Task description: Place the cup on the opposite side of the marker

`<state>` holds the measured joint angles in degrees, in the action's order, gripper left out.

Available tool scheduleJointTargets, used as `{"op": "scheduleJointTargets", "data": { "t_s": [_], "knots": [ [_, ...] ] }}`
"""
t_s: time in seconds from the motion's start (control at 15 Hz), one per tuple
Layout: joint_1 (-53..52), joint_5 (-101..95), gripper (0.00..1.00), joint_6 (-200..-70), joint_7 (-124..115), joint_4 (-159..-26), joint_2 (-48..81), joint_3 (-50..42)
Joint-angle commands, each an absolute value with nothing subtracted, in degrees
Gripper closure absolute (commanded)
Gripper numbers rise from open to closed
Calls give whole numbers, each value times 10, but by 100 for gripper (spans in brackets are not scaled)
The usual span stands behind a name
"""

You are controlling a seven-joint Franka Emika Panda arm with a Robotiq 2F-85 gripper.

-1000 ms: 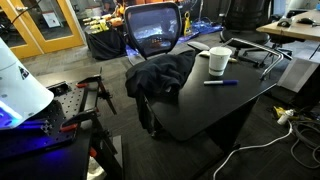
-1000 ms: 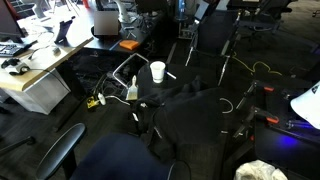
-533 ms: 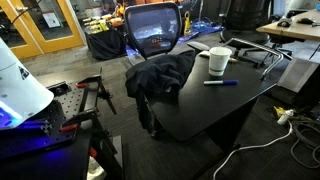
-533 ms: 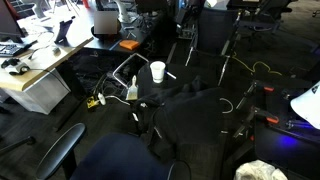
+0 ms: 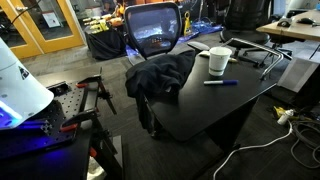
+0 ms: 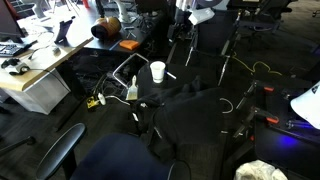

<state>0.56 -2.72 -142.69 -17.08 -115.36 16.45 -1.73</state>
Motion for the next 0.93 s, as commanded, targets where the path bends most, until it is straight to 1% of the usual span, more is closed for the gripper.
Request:
{"op": "scheduleJointTargets", "data": {
  "t_s": [0.0,0.87],
  "knots": [
    [2,-7,0,-1431,-159,-1101,227,-20],
    [-3,15,0,-1422,-161,-986,363,-21]
  ]
}}
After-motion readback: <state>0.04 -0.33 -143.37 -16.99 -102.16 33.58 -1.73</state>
